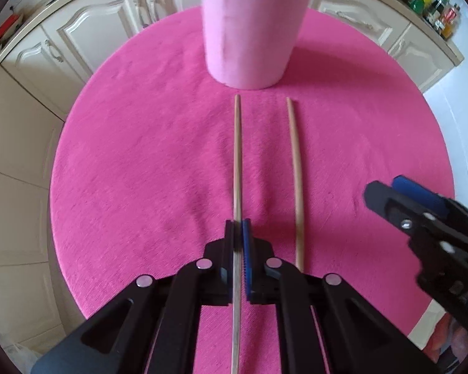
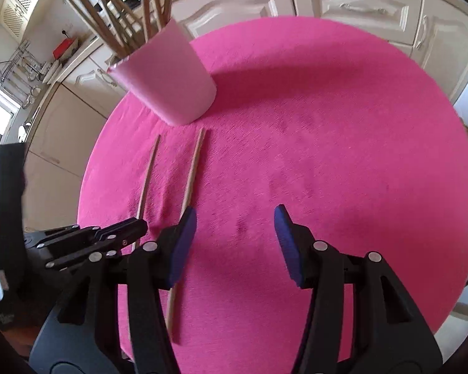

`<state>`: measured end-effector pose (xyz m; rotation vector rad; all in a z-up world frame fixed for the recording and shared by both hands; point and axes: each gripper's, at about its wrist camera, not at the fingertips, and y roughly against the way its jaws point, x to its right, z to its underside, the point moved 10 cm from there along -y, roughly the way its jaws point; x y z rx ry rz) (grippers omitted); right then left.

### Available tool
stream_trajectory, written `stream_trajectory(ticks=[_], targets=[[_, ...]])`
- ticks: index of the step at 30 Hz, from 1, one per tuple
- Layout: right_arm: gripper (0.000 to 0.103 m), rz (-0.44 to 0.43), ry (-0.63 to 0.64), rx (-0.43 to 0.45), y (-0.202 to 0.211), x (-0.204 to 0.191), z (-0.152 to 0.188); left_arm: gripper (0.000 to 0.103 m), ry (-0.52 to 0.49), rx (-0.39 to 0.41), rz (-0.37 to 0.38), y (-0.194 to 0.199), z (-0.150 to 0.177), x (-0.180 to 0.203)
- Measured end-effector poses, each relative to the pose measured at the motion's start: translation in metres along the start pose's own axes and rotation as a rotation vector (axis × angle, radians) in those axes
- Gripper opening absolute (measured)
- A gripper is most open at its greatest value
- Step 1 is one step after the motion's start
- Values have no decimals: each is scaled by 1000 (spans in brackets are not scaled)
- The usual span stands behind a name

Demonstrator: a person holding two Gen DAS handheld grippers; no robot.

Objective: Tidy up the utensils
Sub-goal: 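Grasp a chopstick with the left tool while the right tool grasps the other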

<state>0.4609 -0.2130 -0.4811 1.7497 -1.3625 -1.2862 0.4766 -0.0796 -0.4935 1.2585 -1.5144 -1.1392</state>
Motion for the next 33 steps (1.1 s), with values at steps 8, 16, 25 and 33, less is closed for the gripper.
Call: stream_trajectory(ticks=[8,16,25,33], targets=[[51,2,33,-74,-19,-30,-1,6,96,57,17,13,12,-22],[26,11,38,-139,-41,-48,-10,6,161,102,42,18,-1,-42],[10,39,38,-208,-55,-46,-11,6,167,132,67,24,-6,-43],[6,-27,-1,-225,-53,-38,-10,6,143,187,78,37,-16,-42]])
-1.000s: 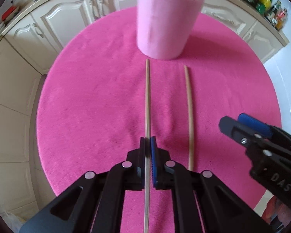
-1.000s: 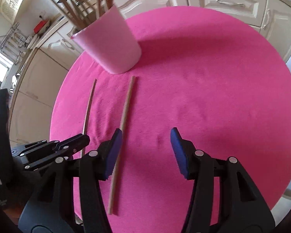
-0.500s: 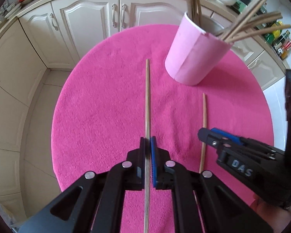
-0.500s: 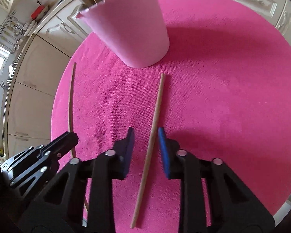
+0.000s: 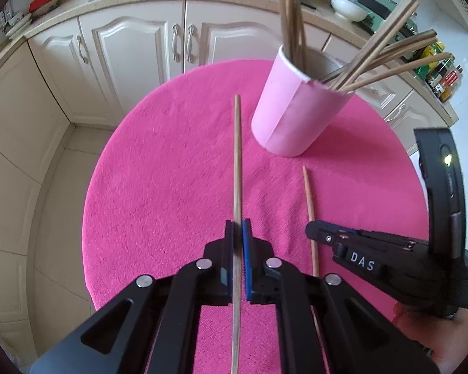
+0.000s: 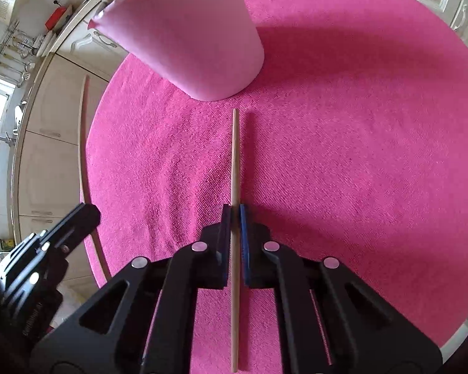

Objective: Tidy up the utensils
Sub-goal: 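Grasp a chopstick with the left tool while the right tool grasps the other, then lift the left tool's chopstick into the cup while the right tool carries its chopstick over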

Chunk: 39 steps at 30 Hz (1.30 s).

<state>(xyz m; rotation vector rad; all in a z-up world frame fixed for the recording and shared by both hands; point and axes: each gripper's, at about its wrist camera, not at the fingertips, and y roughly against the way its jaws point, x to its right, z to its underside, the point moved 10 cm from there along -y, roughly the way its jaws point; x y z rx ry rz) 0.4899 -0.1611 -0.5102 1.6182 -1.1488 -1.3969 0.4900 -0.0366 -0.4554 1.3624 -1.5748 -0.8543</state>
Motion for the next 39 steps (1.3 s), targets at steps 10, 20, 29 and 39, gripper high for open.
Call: stream_trajectory(ticks=[10,20,29,39], targets=[[6,40,18,62,32,24,8,6,-23,139,13,36,-25,12],[7,162,36,-33,25,64,16,6,-36,121,-4,29,-27,16],[7,230,93,-98,10,40,-7,6,2,101,-5,20,-26,16],[6,31,2,79,51,64,-6,6,22,223,73,48,-58,24]])
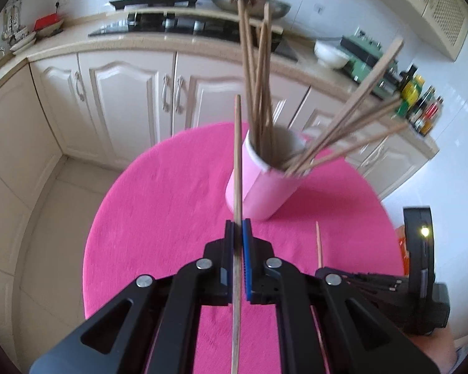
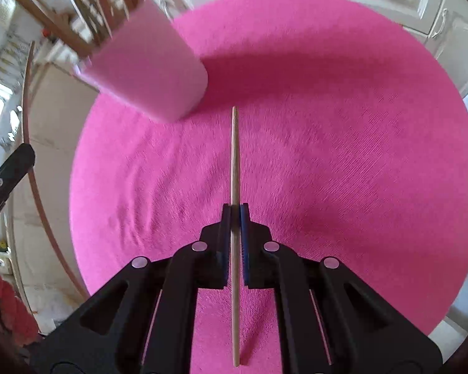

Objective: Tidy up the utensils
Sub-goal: 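Lift the left tool's chopstick into the cup while the right tool carries its chopstick over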

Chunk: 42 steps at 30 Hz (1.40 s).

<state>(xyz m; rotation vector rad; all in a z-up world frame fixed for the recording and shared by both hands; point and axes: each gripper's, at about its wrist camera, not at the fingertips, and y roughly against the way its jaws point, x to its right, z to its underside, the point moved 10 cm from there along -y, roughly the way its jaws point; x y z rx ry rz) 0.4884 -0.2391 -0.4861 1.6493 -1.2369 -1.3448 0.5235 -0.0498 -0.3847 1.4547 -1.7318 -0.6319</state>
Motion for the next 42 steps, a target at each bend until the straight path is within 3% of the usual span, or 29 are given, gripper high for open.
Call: stream_trajectory(ticks=[6,15,20,30,42], targets=[[6,-48,-9,81,11,0,-21,6,-4,175,47,19,-47,15],[6,-103,-15,115,3,6,-46,6,5,483,83,48,-129,33],[6,-132,-2,140,0,2,-59,6,-11,575,64,39,-151,43],[6,-171,2,164,-6,0,-81,6,2,628,50,8,-164,45],[6,-186,5,239,11,-3,-83,6,-22,579,37,-20,-131,39]])
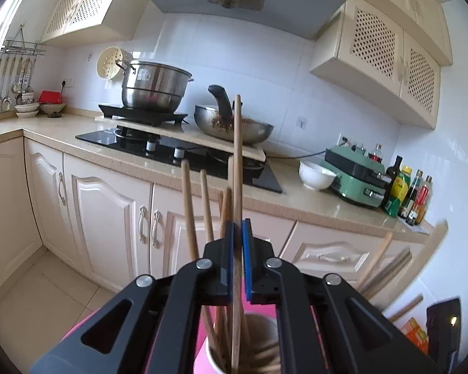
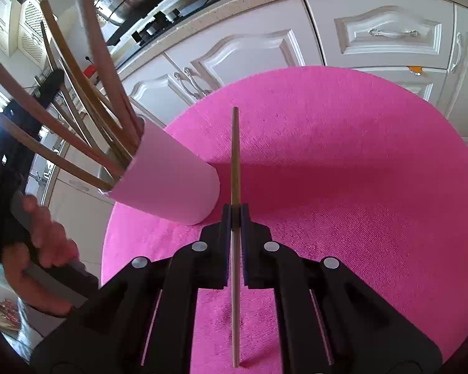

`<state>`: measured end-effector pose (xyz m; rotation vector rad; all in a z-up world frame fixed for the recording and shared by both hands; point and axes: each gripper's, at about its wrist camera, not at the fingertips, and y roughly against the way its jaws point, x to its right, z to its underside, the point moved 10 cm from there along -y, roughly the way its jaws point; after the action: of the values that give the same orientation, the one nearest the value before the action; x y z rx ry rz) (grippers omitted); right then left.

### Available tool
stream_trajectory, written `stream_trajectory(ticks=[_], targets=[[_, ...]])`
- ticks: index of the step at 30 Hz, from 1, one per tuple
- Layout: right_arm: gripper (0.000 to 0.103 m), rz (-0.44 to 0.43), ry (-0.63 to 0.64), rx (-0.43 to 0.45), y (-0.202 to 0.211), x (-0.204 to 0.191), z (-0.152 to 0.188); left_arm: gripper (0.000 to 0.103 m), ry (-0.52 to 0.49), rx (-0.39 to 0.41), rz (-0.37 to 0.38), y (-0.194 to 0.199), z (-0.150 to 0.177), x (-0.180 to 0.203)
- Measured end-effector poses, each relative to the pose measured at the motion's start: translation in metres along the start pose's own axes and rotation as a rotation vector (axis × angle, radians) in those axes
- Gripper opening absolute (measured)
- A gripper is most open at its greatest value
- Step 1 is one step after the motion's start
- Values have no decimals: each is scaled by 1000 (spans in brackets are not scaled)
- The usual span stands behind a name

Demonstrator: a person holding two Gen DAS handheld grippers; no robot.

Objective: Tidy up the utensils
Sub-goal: 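Lift the left tool's chopstick into the cup while the right tool carries its chopstick over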

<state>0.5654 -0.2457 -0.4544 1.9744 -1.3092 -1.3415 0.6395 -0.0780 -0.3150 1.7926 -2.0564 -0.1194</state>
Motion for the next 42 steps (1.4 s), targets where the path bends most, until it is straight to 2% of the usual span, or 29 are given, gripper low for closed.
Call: stream_trajectory(ticks=[9,19,27,33,39,42], targets=[[6,7,8,44,16,-8,-1,6,-68,-56,4,15,22,1],[6,57,11,156,51,-11,-7,5,-148,-152,-18,19,49,7],[6,55,6,174,59,-15,-5,5,-194,-157,-21,32,45,11],[6,54,5,177,58,-16,-4,5,-219,-176,-29,29,52,16],[6,61,9,194,61,-16,-4,5,-291,-180,-27,27,55,31],[6,60,15,201,64,-16,-5,5,-285,-189,-28,28,56,32]])
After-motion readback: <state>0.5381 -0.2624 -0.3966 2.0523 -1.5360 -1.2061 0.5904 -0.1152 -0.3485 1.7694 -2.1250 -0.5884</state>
